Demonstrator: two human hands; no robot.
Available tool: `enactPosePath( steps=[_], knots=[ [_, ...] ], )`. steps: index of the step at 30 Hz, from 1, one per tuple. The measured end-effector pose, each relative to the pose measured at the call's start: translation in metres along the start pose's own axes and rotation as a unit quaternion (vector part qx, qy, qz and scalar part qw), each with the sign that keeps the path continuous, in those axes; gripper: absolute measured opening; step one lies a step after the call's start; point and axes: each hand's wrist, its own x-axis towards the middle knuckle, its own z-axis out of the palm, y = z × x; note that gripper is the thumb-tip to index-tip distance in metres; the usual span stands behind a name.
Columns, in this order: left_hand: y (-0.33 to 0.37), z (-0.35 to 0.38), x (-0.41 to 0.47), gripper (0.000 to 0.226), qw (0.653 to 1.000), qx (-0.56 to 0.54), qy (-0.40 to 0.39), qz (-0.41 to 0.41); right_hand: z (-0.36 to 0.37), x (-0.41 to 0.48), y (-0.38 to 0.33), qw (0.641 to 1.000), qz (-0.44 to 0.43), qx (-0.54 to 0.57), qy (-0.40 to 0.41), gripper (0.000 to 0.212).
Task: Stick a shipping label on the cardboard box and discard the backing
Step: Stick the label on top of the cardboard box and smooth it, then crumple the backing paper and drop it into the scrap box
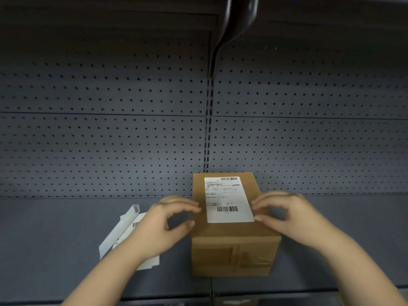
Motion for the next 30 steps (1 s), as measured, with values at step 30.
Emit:
enactPosePath(
  steps=[30],
  knots=[
    [-0.132, -0.114, -0.065, 0.059, 0.962, 0.056, 0.034, -0.264, 0.249, 0.147, -0.149, 0.982, -0.080, -0.090, -0.147, 0.054]
  ],
)
